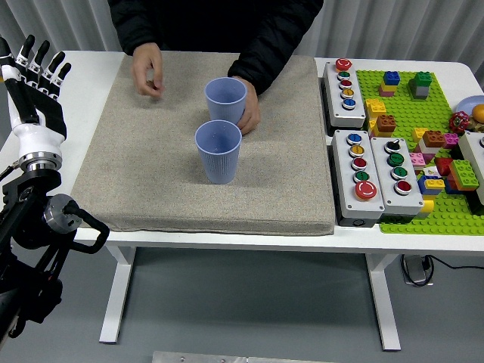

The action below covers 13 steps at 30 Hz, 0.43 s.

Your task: Pick cup pour cup place

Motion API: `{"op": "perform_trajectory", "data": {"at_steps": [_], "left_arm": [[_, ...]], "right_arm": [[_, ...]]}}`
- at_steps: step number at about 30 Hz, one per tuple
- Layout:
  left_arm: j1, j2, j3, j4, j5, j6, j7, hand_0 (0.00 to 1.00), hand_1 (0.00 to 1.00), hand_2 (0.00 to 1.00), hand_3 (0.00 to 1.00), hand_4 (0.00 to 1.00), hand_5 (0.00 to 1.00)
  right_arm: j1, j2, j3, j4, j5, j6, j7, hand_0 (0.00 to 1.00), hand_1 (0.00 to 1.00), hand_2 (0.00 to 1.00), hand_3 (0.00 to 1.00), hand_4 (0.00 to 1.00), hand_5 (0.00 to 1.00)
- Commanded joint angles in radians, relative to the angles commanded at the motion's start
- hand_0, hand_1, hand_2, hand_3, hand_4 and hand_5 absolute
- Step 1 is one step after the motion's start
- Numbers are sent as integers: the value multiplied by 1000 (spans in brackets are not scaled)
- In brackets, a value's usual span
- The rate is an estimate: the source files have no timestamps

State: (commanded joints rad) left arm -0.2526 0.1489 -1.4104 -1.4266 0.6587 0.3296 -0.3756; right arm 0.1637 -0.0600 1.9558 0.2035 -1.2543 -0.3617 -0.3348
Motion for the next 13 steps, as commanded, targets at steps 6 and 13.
{"op": "perform_trajectory", "data": {"at_steps": [6,13], "left_arm": [[8,4,3,-9,4,0,1,752,763,868,885,866,998],[20,5,7,-11,4,1,2,751,763,868,885,869,998]], "right_arm": [[-10,3,11,1,-17,4,-9,670,608,550,547,2,139],[-18,5,21,2,-30,9,-12,669,608,550,547,2,142]]}}
